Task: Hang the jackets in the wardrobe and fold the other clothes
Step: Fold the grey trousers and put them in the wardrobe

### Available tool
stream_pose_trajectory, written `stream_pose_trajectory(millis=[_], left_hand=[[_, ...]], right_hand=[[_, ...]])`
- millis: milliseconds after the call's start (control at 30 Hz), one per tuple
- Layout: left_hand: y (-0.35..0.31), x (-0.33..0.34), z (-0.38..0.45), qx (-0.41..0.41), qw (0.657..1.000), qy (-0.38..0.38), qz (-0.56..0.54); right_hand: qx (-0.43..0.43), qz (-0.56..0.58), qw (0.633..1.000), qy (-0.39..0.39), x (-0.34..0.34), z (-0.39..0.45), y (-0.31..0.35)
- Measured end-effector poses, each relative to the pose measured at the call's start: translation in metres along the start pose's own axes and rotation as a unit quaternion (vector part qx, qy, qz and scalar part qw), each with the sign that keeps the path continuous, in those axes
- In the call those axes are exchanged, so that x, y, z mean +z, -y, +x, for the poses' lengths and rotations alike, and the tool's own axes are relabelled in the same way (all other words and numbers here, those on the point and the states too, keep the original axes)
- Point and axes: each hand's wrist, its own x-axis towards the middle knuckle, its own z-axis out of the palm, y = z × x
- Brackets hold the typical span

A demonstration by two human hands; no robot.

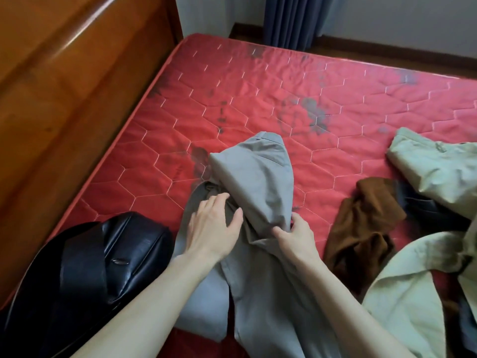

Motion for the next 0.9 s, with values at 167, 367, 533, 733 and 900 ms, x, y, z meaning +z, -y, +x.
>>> stream_pose_trajectory(millis=[167,367,533,733,900], left_hand=[[-0.036,0.016,0.0,-0.222,0.882,0.033,-0.414],[-0.049,0.013,-0.013,-0.325,0.781,-0.006,-0.534],[-0.051,-0.002,-0.039,-0.316,0.813,0.006,-0.489],[-0.087,-0.028,-0.079,-0.32,0.82,0.073,-0.469],[-0.112,-0.046,-0.11,-0.275,0.834,0.151,-0.454]], right_hand=[[-0.157,0.086,0.983,0.04,0.003,-0.04,0.017],[-0.338,0.001,0.936,0.097,-0.004,-0.104,0.007],[-0.145,0.229,0.961,-0.055,-0.023,-0.116,-0.011],[-0.062,0.423,0.904,-0.012,-0.069,-0.098,0.011],[-0.096,0.44,0.893,-0.012,-0.118,-0.122,0.033]])
